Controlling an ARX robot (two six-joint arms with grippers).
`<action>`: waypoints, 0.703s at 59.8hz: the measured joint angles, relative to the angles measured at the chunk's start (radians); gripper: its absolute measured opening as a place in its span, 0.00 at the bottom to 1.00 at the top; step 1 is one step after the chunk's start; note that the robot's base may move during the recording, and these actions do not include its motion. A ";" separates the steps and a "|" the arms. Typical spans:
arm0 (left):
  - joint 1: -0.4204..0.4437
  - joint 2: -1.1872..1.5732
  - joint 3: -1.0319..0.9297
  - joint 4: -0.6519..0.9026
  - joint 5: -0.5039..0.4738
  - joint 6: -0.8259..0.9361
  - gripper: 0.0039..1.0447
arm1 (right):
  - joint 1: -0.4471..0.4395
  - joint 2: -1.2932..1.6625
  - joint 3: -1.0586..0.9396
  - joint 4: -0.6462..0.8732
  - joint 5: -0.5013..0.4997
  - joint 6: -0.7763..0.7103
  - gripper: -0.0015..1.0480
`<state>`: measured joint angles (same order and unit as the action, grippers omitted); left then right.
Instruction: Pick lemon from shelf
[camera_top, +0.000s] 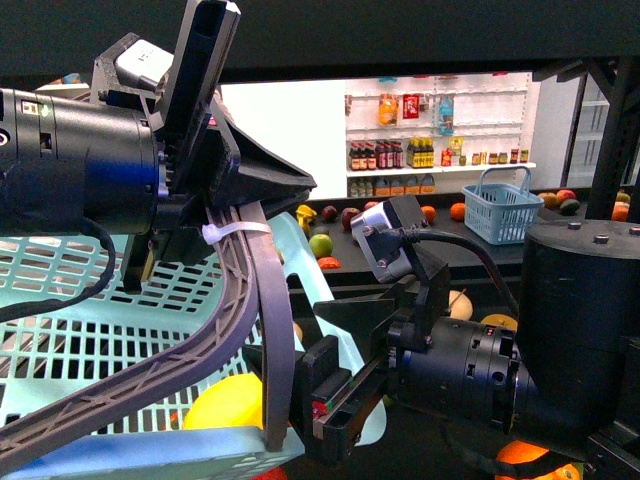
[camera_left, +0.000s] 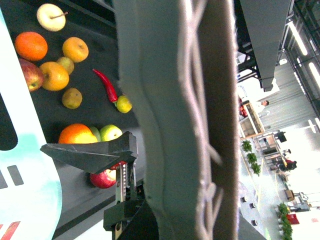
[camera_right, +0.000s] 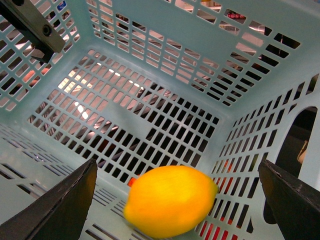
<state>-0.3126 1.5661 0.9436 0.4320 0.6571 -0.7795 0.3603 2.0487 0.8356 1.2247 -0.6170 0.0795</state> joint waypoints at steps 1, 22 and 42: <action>0.000 0.000 0.000 0.000 0.002 0.000 0.06 | 0.000 0.000 0.000 0.000 0.000 0.000 0.93; 0.000 0.000 0.000 0.000 0.004 -0.001 0.06 | -0.079 -0.004 0.017 -0.039 0.116 -0.018 0.93; 0.000 0.000 0.000 0.000 0.002 -0.002 0.06 | -0.334 -0.233 -0.074 -0.129 0.504 -0.054 0.93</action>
<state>-0.3126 1.5661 0.9436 0.4320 0.6594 -0.7811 0.0265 1.8153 0.7620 1.0954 -0.1135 0.0254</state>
